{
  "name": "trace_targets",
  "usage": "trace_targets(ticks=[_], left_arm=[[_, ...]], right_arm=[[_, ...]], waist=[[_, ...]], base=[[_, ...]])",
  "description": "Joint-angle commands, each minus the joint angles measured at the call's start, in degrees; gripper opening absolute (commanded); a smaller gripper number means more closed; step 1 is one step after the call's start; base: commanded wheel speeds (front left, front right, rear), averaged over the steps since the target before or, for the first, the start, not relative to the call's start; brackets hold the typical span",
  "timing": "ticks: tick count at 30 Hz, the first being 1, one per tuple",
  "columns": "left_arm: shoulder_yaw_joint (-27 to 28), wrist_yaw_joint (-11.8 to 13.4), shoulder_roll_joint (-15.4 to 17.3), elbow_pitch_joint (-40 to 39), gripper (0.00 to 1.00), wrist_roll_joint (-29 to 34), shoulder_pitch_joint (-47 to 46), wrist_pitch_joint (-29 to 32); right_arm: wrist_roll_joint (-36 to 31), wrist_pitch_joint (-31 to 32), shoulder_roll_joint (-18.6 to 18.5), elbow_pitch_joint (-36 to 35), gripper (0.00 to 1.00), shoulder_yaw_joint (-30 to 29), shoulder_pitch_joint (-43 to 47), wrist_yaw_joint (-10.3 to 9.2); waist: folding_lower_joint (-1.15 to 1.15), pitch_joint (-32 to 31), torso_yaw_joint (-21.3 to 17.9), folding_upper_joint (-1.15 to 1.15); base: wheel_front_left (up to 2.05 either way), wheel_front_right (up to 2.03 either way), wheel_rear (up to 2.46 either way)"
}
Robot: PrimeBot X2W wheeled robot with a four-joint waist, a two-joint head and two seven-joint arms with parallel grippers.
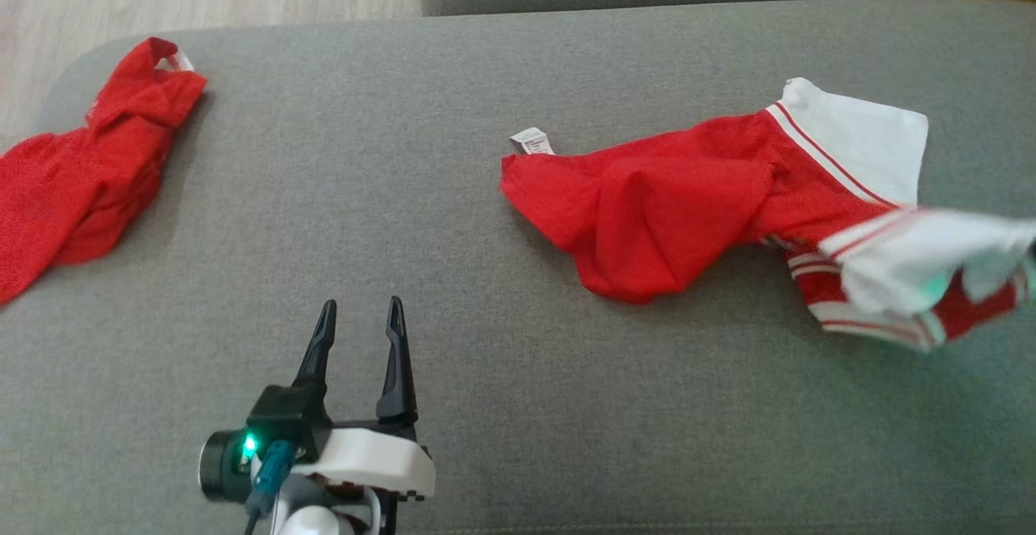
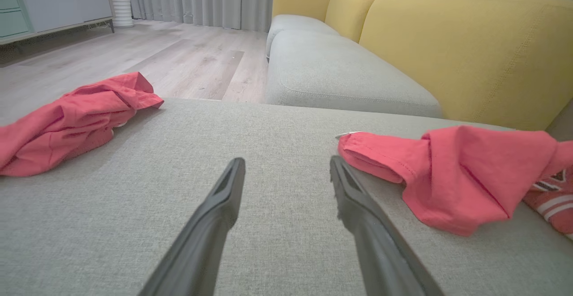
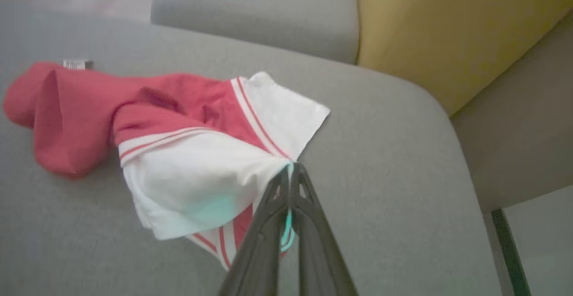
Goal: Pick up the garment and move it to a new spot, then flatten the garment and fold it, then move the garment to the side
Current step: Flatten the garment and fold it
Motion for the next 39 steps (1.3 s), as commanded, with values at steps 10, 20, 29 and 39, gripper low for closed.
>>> trace_targets(ticks=[10,20,29,39], left_arm=[[2.1,-0.3,-0.2,-1.9,1.0,0.6,-1.6,-0.7],[2.2,-0.4,-0.2,-1.7,1.0,1.0,-1.7,-0.7],[-0.4,-1.8,-0.2,-1.6,1.0,2.3,-5.7,-0.7],[-4.1,-1.5,-0.2,-1.4,1.0,3.1,-8.9,-0.7]], right_arm=[[2.4,5.1,-7.9,-0.2,1.0,3.8,7.7,0.43],[6.1,2.0,-5.9,-2.1,1.0,-0.1,2.5,0.43],[2.3,3.5,1.3,12.5,1.0,-2.8,-16.2,0.43],[-4.7,0.4,5.9,31.8,1.0,-5.8,-31.0,0.43]], waist=[[0.0,0.6,0.2,0.0],[0.0,0.7,-0.5,0.0],[0.0,6.1,1.6,0.0],[0.0,12.5,6.1,0.0]], base=[[0.0,0.0,0.0],[0.0,0.0,0.0],[0.0,0.0,0.0],[0.0,0.0,0.0]])
